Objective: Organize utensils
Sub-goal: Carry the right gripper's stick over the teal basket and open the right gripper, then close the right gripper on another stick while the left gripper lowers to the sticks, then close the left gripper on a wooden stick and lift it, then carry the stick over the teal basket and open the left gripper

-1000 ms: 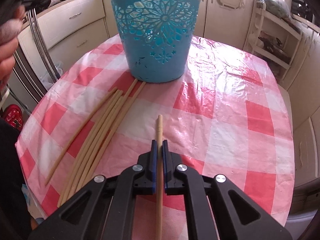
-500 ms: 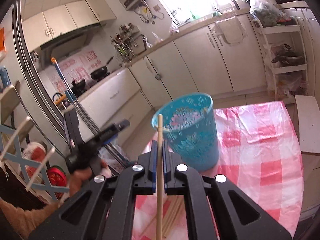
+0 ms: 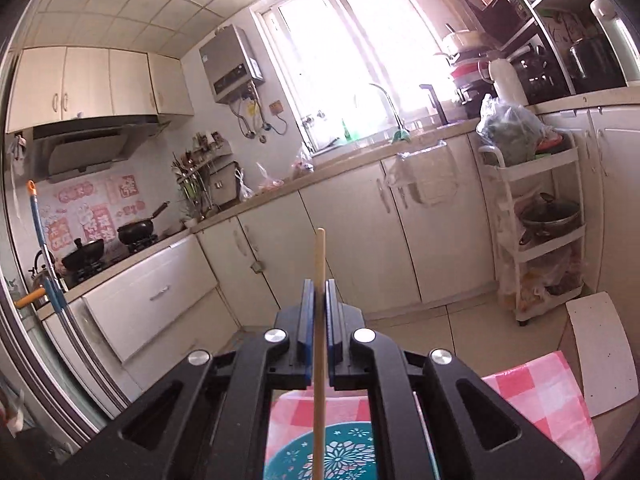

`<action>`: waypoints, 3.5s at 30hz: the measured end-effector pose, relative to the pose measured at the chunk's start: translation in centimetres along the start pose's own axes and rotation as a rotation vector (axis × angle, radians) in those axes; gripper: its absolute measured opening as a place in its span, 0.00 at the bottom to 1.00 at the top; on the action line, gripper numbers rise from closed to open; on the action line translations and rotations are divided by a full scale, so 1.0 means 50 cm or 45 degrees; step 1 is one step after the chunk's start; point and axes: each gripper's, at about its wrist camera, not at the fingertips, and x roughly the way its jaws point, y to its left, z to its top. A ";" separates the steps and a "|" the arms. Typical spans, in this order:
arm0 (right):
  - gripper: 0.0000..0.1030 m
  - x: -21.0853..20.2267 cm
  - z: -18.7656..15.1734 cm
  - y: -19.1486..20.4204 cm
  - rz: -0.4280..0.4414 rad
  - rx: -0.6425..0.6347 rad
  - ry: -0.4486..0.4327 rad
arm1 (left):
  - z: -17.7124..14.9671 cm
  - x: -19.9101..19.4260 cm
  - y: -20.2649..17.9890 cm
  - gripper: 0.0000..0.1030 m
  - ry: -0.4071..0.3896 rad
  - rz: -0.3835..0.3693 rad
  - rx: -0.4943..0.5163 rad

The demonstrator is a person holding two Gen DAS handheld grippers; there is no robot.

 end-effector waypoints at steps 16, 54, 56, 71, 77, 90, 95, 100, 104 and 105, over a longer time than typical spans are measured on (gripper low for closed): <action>0.07 -0.036 -0.060 -0.016 -0.005 -0.133 0.167 | -0.009 0.014 -0.002 0.80 0.056 -0.012 0.013; 0.05 -0.157 -0.427 -0.081 -0.184 -0.174 0.950 | -0.196 0.090 -0.058 0.84 0.637 0.048 0.560; 0.05 -0.175 -0.427 -0.095 -0.163 -0.141 0.951 | -0.227 0.082 -0.070 0.84 0.659 0.050 0.623; 0.05 -0.189 -0.425 -0.129 -0.098 -0.053 0.915 | -0.286 0.088 -0.098 0.71 0.692 0.075 0.729; 0.05 -0.189 -0.423 -0.132 -0.083 -0.053 0.917 | -0.288 0.105 -0.111 0.35 0.729 0.025 0.707; 0.04 -0.179 -0.428 -0.116 -0.093 -0.126 0.892 | -0.264 0.099 -0.088 0.04 0.838 -0.116 0.574; 0.04 -0.183 -0.431 -0.120 -0.083 -0.112 0.867 | -0.208 0.034 -0.083 0.04 0.775 -0.208 0.507; 0.04 -0.184 -0.430 -0.125 -0.080 -0.078 0.862 | -0.100 -0.057 -0.095 0.04 0.608 -0.344 0.442; 0.04 -0.183 -0.430 -0.125 -0.084 -0.078 0.855 | 0.007 -0.121 -0.137 0.04 0.391 -0.451 0.398; 0.04 -0.183 -0.430 -0.125 -0.084 -0.078 0.854 | 0.033 -0.131 -0.153 0.04 0.328 -0.468 0.394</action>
